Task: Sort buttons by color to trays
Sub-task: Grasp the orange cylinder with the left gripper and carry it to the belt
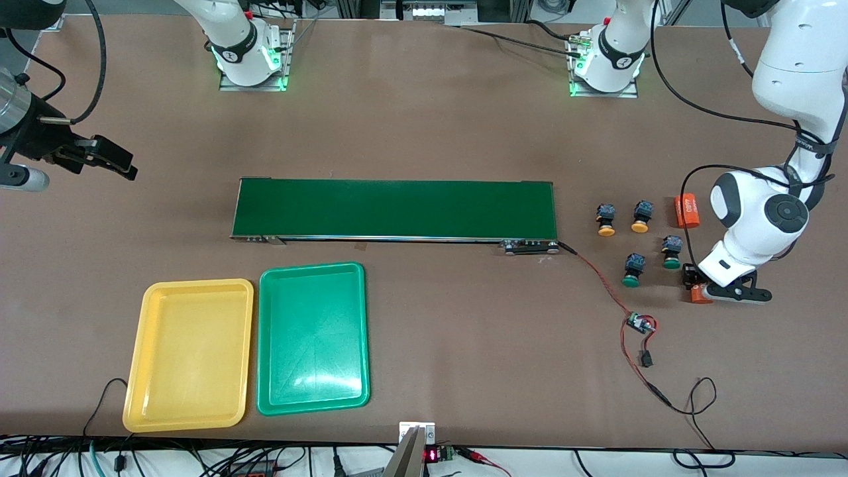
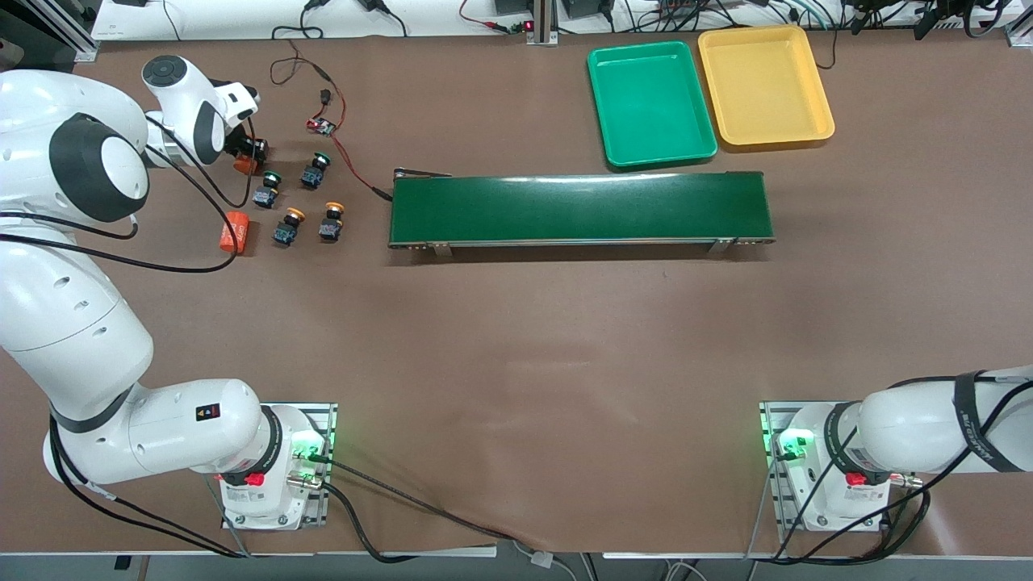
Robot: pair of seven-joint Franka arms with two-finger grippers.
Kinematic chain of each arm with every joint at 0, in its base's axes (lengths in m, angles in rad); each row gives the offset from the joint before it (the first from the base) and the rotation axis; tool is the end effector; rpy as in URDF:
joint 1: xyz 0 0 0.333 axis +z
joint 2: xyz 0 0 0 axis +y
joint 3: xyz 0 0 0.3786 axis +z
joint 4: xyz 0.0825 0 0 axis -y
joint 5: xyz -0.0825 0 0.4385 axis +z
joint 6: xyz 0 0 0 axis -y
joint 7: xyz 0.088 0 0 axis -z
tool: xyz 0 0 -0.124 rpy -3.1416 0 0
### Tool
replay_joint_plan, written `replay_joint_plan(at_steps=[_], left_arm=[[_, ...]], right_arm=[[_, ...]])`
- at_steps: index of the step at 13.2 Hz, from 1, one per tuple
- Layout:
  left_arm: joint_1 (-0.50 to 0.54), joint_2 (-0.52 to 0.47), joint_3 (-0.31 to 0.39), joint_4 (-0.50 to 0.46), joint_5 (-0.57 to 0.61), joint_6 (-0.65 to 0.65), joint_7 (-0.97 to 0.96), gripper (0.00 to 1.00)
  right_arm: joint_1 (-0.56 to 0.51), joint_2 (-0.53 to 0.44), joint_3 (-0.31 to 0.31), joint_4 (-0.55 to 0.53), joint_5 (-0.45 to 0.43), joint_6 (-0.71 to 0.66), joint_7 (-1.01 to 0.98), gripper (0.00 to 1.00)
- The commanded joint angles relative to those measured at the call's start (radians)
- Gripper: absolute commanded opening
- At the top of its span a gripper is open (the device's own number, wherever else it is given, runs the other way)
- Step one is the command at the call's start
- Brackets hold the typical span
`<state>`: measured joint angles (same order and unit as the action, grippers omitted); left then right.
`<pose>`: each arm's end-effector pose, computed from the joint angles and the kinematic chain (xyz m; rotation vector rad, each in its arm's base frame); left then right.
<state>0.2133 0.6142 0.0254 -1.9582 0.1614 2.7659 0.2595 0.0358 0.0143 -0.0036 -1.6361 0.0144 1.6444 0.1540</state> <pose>0.6829 0.1594 0.1650 -2.9882 0.2566 -0.2479 0.6185 0.0216 0.6332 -3.1220 0.1921 0.0114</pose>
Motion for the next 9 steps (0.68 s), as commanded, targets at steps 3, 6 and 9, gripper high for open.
replay_joint_plan(at_steps=[3,6,9], left_arm=[[0.003,-0.128,-0.091,0.128,0.021,-0.442,0.138,0.18],[-0.003,-0.131,-0.217,0.296,0.017,-0.885,0.162,0.16],[-0.006,-0.108,-0.359,0.294,0.003,-0.988,0.314,0.09]], right_arm=[[0.003,-0.008,0.001,-0.014,0.012,0.009,0.006,1.00],[0.003,-0.008,0.001,-0.014,0.012,0.009,0.006,1.00],[0.003,-0.005,0.001,-0.014,0.012,0.011,0.007,1.00]])
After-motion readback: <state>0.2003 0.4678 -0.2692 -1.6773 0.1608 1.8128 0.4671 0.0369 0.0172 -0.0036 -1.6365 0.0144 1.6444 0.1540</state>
